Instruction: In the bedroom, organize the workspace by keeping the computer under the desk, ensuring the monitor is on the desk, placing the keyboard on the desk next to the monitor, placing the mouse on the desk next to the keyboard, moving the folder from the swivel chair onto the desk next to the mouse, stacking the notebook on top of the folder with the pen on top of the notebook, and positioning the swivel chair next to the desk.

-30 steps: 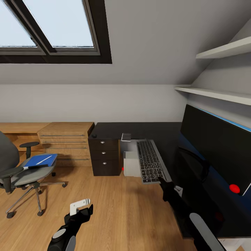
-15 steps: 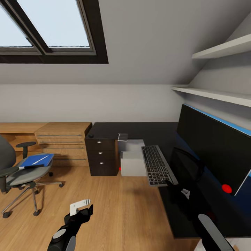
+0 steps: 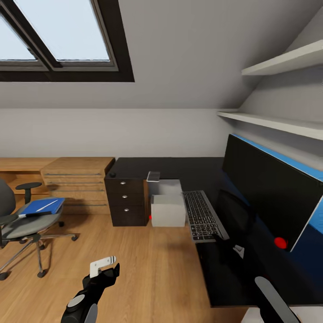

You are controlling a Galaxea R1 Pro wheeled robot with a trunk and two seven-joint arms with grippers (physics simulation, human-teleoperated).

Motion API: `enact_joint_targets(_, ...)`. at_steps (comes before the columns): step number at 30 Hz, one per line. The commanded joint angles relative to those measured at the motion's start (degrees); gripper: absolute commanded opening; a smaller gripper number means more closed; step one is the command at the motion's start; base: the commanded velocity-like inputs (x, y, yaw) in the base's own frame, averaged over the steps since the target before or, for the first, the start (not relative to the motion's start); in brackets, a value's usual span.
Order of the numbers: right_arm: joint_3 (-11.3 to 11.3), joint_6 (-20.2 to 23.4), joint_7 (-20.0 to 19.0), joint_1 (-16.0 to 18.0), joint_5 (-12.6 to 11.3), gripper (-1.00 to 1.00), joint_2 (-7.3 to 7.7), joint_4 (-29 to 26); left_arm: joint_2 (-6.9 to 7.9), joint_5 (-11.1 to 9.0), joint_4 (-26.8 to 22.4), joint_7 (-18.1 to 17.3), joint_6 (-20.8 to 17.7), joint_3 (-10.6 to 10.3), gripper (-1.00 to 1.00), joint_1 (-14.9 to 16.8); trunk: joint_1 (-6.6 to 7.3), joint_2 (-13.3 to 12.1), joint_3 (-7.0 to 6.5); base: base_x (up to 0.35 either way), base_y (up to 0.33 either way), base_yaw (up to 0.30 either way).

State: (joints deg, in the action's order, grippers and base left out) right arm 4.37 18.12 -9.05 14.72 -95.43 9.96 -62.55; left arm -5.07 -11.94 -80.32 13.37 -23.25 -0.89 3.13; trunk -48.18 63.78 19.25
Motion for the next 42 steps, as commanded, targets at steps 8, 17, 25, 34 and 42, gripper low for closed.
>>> enact_joint_targets(8, 0.2, 0.1, -0.3, 0.0, -0.5, -1.0, 0.04, 0.1, 0.06, -0.7, -0.1, 0.5, -0.2, -0.1, 1.0, 0.0, 0.0, 0.0, 0.07, 0.0, -0.288, 0.0)
enact_joint_targets(17, 0.3, 0.1, 0.0, 0.0, -0.5, -1.0, -0.06, 0.1, 0.06, -0.7, -0.1, 0.5, -0.3, -0.1, 1.0, 0.0, 0.0, 0.0, 0.07, 0.0, -0.056, 0.0)
enact_joint_targets(25, 0.3, 0.0, 2.6, 0.0, -0.5, -1.0, -0.19, 0.1, 0.06, -0.7, -0.1, 0.5, -0.3, 0.0, 1.0, 0.0, 0.0, 0.0, 0.07, 0.089, -0.002, 0.0)
enact_joint_targets(34, 0.4, -0.3, 2.5, 0.0, -0.7, -1.0, -0.3, 0.0, 0.06, -0.7, -0.1, 0.5, -0.3, -0.1, 1.0, 0.0, 0.0, 0.0, 0.07, 0.059, 0.0, 0.0)
enact_joint_targets(42, 0.3, -0.4, 1.0, 0.0, -1.9, -1.0, -1.22, -0.1, 0.06, -0.7, -0.1, 0.5, -0.3, 0.0, 1.0, 0.0, 0.0, 0.0, 0.07, 0.0, 0.0, 0.0)
